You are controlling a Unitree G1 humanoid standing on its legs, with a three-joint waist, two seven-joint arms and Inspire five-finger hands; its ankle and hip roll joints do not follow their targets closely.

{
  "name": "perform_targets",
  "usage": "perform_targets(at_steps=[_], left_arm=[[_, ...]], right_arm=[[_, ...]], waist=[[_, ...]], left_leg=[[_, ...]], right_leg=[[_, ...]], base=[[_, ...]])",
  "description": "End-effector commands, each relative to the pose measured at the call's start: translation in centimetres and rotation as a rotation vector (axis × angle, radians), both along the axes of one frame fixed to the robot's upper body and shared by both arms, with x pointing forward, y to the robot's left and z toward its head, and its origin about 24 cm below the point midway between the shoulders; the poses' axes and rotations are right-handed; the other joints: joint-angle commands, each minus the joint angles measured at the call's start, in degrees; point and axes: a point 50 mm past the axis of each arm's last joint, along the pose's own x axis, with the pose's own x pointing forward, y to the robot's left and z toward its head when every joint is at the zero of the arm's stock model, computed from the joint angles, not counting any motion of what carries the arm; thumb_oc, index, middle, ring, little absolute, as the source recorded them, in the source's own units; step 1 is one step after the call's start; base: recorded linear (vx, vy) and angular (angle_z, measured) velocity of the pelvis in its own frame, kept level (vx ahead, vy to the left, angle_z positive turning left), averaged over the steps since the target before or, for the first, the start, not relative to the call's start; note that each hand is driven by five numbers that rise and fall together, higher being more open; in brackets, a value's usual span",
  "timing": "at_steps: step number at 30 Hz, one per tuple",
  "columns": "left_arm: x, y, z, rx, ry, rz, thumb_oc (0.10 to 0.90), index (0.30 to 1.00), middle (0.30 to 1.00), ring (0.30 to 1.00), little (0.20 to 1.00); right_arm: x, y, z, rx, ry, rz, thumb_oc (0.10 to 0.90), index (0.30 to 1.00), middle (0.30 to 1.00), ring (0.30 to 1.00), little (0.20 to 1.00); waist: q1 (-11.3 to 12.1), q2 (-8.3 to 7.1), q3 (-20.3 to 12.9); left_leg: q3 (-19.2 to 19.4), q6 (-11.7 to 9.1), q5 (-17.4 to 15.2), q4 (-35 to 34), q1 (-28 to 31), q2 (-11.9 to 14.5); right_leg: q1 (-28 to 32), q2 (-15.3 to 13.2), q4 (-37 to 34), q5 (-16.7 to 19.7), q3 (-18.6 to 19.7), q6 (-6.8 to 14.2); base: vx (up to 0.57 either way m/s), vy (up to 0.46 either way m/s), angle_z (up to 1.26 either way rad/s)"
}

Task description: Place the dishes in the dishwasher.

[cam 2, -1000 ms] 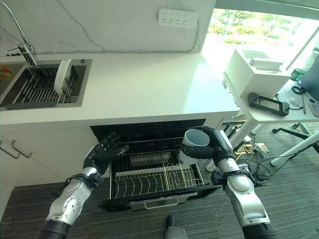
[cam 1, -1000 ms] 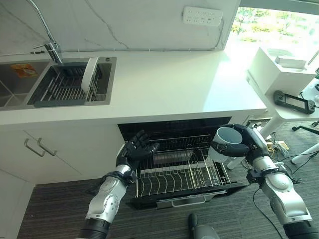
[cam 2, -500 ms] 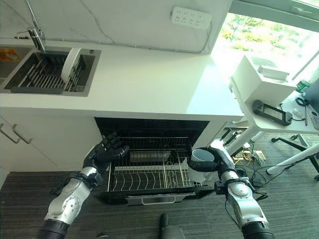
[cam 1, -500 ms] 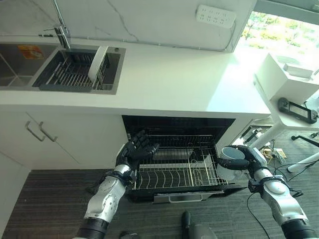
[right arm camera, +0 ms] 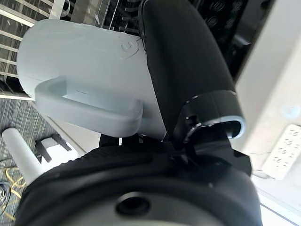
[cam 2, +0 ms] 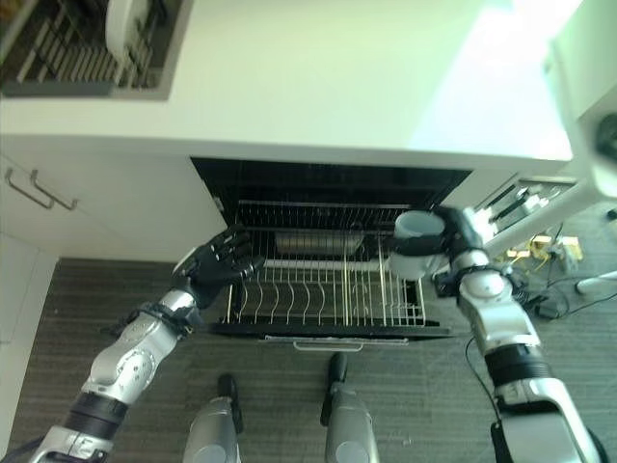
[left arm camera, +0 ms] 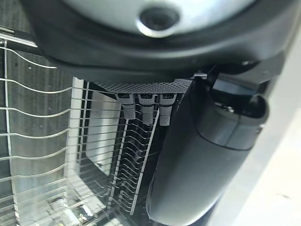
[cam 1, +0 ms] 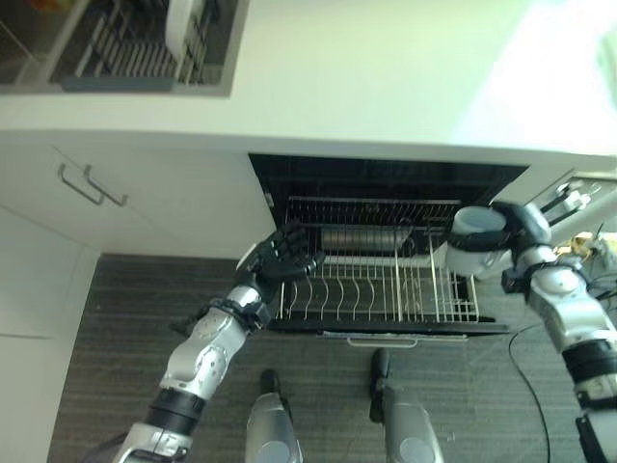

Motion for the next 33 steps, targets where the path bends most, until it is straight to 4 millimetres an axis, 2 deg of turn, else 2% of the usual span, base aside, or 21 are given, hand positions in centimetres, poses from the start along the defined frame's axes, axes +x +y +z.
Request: perform_targets(at_steps=[1, 11, 19, 33], left_arm=[[0.1, -1.8, 5.0, -0.098, -0.253, -0.084, 0.800, 0.900, 0.900, 0.900, 0.900], [0.9, -1.8, 7.0, -0.139, -0.328, -0.101, 0.800, 0.900, 0.900, 0.900, 0.900], [1.0, -1.6, 9.5, -0.139, -0.415, -0.110, 0.800, 0.900, 0.900, 0.900, 0.900], [0.8, -1.4, 10.3, -0.175, -0.445, -0.113, 0.800, 0.900, 0.900, 0.900, 0.900]], right_arm=[[0.6, -0.5, 6.3, -0.042, -0.212, -0.010, 0.400, 0.300, 0.300, 0.300, 0.300], [1.4, -1.8, 9.2, -0.055, -0.223, -0.057, 0.400, 0.300, 0.300, 0.300, 0.300], [2.2, -1.7, 9.9, -0.049, -0.200, -0.061, 0.400, 0.300, 0.300, 0.300, 0.300], [3.1, -0.7, 9.5, -0.068, -0.159, -0.044, 0.400, 0.300, 0.300, 0.300, 0.300]], waist=[[0.81, -0.44, -5.95], [0.94, 0.24, -4.17], [1.24, 1.56, -2.18], [1.71, 2.98, -0.69]], left_leg=[[2.33, 2.54, -5.82, -0.87, 1.69, -2.25], [2.09, 2.46, -5.66, -0.87, -0.63, -3.13], [1.71, 2.43, -5.63, -0.87, -2.88, -4.06], [1.12, 2.58, -5.90, -0.87, -4.89, -5.23]], right_leg=[[-0.57, -2.73, 8.92, -14.91, -1.10, 2.95], [-3.14, -3.01, 8.92, -14.71, -0.86, 2.84], [-5.79, -3.32, 8.92, -14.47, -0.86, 2.74], [-8.50, -3.69, 8.92, -14.10, -0.53, 2.75]], base=[[-0.17, 0.054, 0.00], [-0.06, 0.022, 0.00], [-0.04, 0.005, 0.01], [0.00, 0.000, 0.00]])
